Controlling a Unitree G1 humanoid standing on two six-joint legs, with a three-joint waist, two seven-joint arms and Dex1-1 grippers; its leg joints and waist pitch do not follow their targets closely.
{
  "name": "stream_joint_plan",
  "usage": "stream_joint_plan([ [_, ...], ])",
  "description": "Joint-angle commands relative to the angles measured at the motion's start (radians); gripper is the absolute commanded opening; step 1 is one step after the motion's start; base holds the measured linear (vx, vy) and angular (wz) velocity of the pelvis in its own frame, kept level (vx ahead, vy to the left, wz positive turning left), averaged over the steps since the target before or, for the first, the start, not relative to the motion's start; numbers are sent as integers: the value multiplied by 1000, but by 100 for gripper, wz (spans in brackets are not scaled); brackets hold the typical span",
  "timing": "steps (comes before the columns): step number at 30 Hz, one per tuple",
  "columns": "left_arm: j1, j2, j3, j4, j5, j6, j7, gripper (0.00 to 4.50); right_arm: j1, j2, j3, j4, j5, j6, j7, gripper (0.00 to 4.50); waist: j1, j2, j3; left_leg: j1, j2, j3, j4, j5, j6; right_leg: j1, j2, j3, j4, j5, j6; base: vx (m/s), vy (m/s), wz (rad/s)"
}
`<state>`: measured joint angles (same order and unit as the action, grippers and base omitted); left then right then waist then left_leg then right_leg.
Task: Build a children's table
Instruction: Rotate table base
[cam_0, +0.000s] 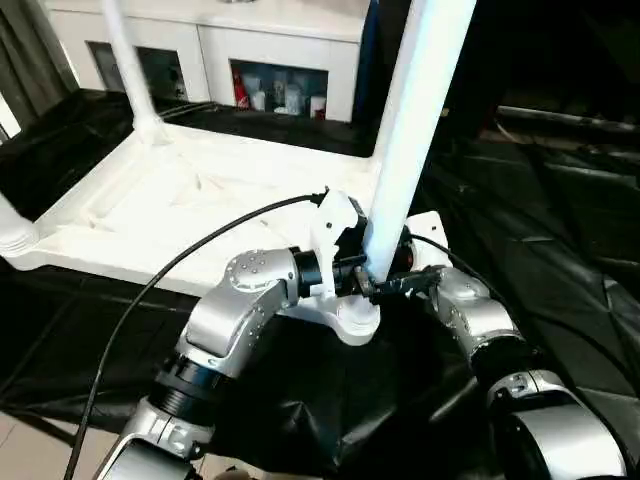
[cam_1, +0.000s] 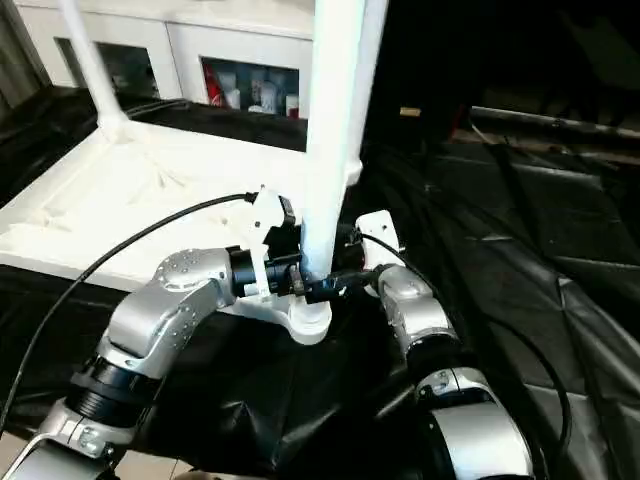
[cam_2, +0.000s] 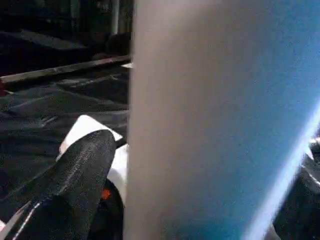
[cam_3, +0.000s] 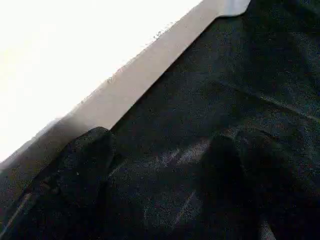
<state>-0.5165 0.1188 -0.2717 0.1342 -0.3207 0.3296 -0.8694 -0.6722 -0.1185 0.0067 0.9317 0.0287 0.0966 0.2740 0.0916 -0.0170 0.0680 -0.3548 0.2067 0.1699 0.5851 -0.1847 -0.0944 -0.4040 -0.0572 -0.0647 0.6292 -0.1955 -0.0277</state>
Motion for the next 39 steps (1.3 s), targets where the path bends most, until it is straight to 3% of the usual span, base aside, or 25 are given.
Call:
stream_joint_plan([
  [1,-12,-35,-32,17,8,-18,-18,450,-15,28,15,-4,21,-42,77,436,13,15,-80,-4,15,-3,-55,-110,20,71,-74,48,-59,17,-235,0,0,0],
  [2,-13,-44,-39,18,6,-20,-23,450,-14,29,15,-5,24,-47,86,436,14,20,-80,-3,16,-3,-54,-125,19,71,-77,47,-61,-4,-240,0,0,0],
  [3,-13,-44,-39,18,6,-20,-23,450,-14,29,15,-5,24,-47,86,436,13,16,-78,-3,17,-3,-56,-137,17,71,-77,48,-64,-21,-240,0,0,0],
  [4,-19,-62,-47,27,6,-29,-23,450,-14,31,15,-1,24,-52,86,436,15,24,-79,-3,17,-4,-56,-140,15,70,-77,48,-63,-25,-242,0,0,0],
  [5,-19,-62,-47,27,6,-29,-23,450,-14,31,15,-1,24,-52,86,436,14,19,-79,-2,17,-3,-55,-145,14,70,-76,48,-65,-28,-243,0,0,0],
  [6,-26,-82,-54,38,6,-38,-21,450,-16,31,14,4,22,-58,75,436,15,28,-79,-2,17,-5,-55,-146,13,71,-76,48,-63,-24,-246,0,0,0],
  [10,-67,-110,-57,124,53,-116,15,450,-28,10,-15,24,18,-84,22,436,16,24,-81,-3,13,-2,-52,-147,26,72,-75,48,-69,-31,-243,0,0,0],
  [12,-77,-69,-45,146,64,-129,-18,450,-11,-26,-31,-9,25,-82,51,436,18,21,-82,-7,13,-4,-52,-133,32,77,-77,47,-66,-30,-237,0,0,0],
  [16,-57,34,-37,129,49,-91,-137,450,43,-102,-24,-93,15,-78,135,436,20,23,-80,-5,12,-2,-49,-110,58,72,-74,47,-67,-42,-221,0,0,0],
  [19,-38,106,-55,144,86,-125,-200,450,85,-151,-3,-148,7,-78,209,436,26,27,-81,-4,15,0,-48,-112,58,68,-74,48,-69,-76,-212,0,0,0],
  [22,-30,205,-65,185,113,-149,-269,450,153,-233,15,-272,35,-49,362,436,35,40,-79,0,18,0,-49,-145,48,64,-70,47,-69,-93,-211,0,0,0],
  [24,-35,226,-69,201,125,-160,-279,450,166,-251,16,-304,44,-37,397,436,39,35,-79,1,18,-1,-51,-162,50,64,-68,46,-71,-105,-200,0,0,0],
  [25,-45,248,-77,229,144,-178,-292,450,179,-276,23,-333,42,-33,425,436,40,45,-80,1,17,-2,-50,-163,46,63,-70,46,-70,-111,-203,0,0,0],
  [26,-62,274,-89,274,174,-217,-308,432,196,-313,32,-372,37,-26,460,445,43,40,-77,1,15,-1,-50,-167,44,62,-69,47,-76,-136,-195,0,0,0],
  [28,-82,290,-103,323,211,-262,-309,414,208,-344,39,-401,32,-20,486,450,50,40,-77,2,14,-1,-51,-171,44,61,-69,48,-82,-169,-176,0,0,0],
  [30,-109,304,-128,390,258,-325,-326,404,226,-386,50,-442,33,-4,534,450,56,46,-79,2,12,-2,-50,-172,40,63,-70,48,-83,-184,-163,0,0,0],
  [33,-149,293,-145,471,281,-376,-348,376,270,-453,67,-541,44,39,633,450,59,43,-83,0,14,-3,-47,-153,41,66,-71,48,-77,-131,-172,0,0,0],
  [35,-181,275,-152,527,293,-405,-346,369,307,-499,75,-625,63,86,701,450,68,41,-83,-5,14,-3,-44,-140,63,69,-69,48,-76,-97,-179,0,0,0],
  [39,-218,248,-148,593,298,-426,-352,336,353,-551,90,-714,99,137,776,450,78,39,-84,-8,16,-6,-42,-131,71,70,-75,45,-76,-105,-183,0,0,0],
])
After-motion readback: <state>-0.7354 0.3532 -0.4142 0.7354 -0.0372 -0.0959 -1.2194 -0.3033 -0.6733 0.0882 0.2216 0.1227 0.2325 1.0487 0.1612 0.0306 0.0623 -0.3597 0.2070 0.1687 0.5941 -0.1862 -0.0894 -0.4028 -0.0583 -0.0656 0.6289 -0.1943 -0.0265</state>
